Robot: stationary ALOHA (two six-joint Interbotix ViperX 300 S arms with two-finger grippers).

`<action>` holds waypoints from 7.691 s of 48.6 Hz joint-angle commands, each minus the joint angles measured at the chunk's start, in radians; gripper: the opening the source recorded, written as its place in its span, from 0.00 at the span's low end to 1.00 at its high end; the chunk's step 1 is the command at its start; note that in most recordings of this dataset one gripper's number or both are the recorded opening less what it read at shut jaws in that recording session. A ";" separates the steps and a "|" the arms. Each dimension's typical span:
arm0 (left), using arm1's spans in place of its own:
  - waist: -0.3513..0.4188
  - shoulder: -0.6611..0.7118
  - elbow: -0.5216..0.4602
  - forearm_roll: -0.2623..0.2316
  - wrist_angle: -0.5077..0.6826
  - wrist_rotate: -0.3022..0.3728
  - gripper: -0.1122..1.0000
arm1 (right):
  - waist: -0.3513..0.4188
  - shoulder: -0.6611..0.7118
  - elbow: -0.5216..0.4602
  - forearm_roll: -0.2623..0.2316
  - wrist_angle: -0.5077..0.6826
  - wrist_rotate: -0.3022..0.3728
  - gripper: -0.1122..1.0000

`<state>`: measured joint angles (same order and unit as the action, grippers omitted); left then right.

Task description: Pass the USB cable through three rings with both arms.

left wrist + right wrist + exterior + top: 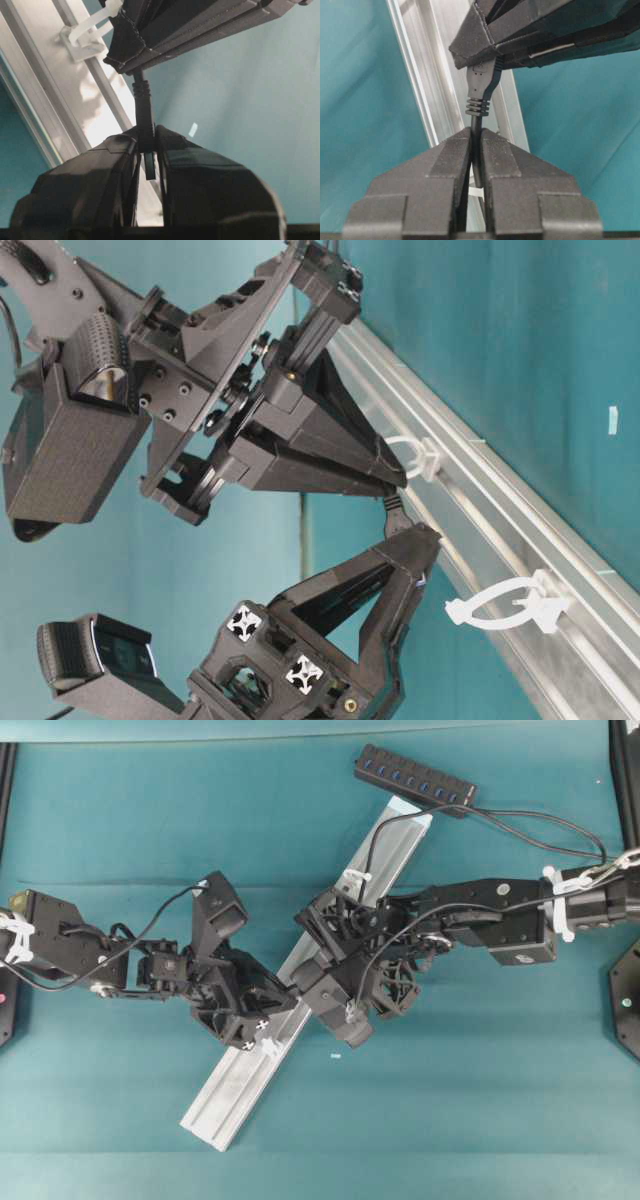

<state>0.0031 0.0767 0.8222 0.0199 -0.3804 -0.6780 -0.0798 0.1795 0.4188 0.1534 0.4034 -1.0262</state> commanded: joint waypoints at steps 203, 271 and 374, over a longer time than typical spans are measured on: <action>-0.190 -0.339 0.170 0.003 0.129 -0.104 0.98 | 0.156 0.124 -0.140 -0.012 -0.043 -0.089 0.16; -0.193 -0.064 0.028 0.003 0.089 -0.109 0.59 | 0.155 0.120 -0.133 -0.011 -0.037 -0.087 0.16; -0.272 -0.140 0.103 0.003 0.110 -0.267 0.19 | 0.028 0.032 -0.098 -0.017 -0.041 0.267 0.84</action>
<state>-0.2546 -0.0322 0.9281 0.0199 -0.2638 -0.9434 -0.0353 0.2378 0.3160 0.1411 0.3682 -0.8084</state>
